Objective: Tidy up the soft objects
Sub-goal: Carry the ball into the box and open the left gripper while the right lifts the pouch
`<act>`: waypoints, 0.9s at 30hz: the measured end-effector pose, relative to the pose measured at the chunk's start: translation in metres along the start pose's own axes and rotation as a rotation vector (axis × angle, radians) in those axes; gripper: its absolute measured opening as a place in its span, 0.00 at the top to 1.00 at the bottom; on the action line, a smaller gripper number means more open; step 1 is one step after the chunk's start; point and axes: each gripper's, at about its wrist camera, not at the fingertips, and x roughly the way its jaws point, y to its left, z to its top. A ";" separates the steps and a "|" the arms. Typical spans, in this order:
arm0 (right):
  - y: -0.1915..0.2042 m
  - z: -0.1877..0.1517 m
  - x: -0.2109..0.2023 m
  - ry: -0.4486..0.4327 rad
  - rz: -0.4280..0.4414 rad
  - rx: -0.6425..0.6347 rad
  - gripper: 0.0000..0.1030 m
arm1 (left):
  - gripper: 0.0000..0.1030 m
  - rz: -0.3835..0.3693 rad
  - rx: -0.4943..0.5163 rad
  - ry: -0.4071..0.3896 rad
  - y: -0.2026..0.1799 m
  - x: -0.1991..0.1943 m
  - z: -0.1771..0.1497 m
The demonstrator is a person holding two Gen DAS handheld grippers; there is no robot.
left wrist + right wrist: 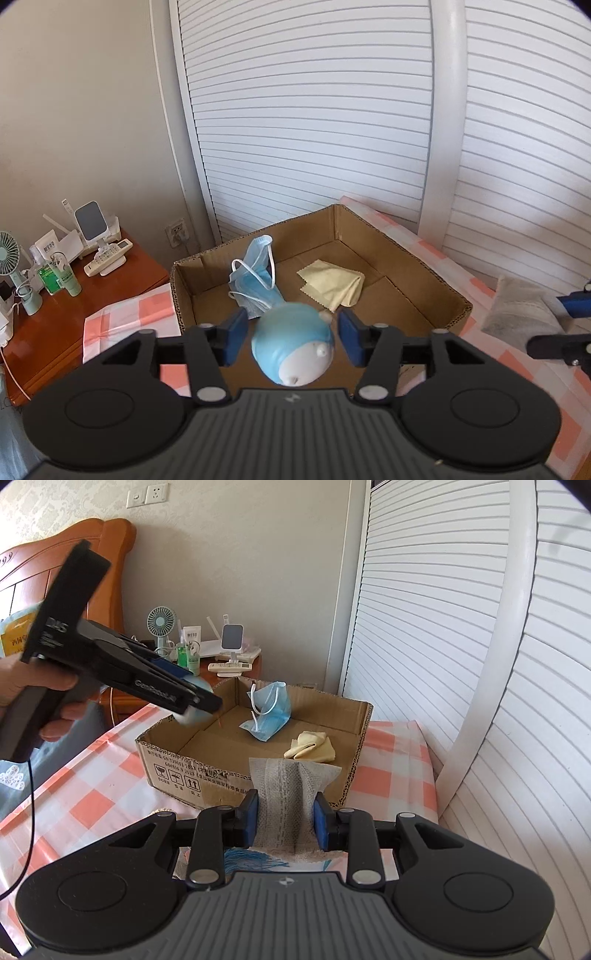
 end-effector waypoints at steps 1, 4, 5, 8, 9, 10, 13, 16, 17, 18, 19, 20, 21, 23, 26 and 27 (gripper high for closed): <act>0.000 0.000 0.000 -0.001 0.001 0.000 0.67 | 0.05 0.010 -0.002 -0.005 -0.001 0.001 -0.001; 0.000 -0.001 0.000 -0.001 0.004 -0.002 0.67 | 0.04 0.010 -0.010 -0.022 -0.001 -0.002 -0.007; 0.000 -0.001 0.001 0.001 0.005 -0.002 0.67 | 0.04 -0.001 -0.016 -0.015 -0.001 -0.004 -0.009; -0.002 -0.001 0.001 0.003 0.004 -0.001 0.67 | 0.03 0.001 -0.021 -0.011 -0.004 -0.014 -0.016; -0.002 -0.001 0.000 0.003 0.005 0.001 0.67 | 0.03 0.000 -0.019 -0.009 -0.005 -0.019 -0.018; -0.003 -0.001 0.000 0.002 0.006 0.004 0.67 | 0.02 -0.001 -0.015 -0.007 -0.007 -0.023 -0.019; -0.003 0.001 -0.001 -0.004 0.006 0.007 0.67 | 0.02 0.008 -0.003 0.003 -0.015 -0.037 -0.025; -0.003 0.003 -0.001 -0.009 0.010 0.004 0.67 | 0.02 0.028 -0.018 0.006 -0.019 -0.052 -0.033; -0.003 0.004 -0.001 -0.010 0.010 0.003 0.67 | 0.02 0.036 -0.022 0.005 -0.021 -0.056 -0.036; -0.003 0.005 -0.001 -0.012 0.008 0.001 0.67 | 0.02 0.041 -0.021 0.006 -0.024 -0.062 -0.041; -0.003 0.007 -0.001 -0.013 0.006 -0.002 0.67 | 0.02 0.044 -0.024 0.004 -0.026 -0.066 -0.044; -0.004 0.009 0.000 -0.014 0.007 -0.003 0.67 | 0.01 0.048 -0.026 0.003 -0.029 -0.071 -0.048; -0.005 0.011 0.001 -0.016 0.008 -0.002 0.67 | 0.01 0.050 -0.026 0.003 -0.032 -0.075 -0.051; -0.006 0.015 0.002 -0.019 0.011 0.001 0.67 | 0.01 0.046 -0.036 0.002 -0.037 -0.081 -0.057; -0.009 0.023 0.006 -0.020 0.016 0.005 0.67 | 0.01 0.030 -0.066 -0.009 -0.043 -0.089 -0.066; -0.010 0.025 0.009 -0.017 0.016 0.004 0.67 | 0.01 0.023 -0.073 -0.012 -0.046 -0.090 -0.069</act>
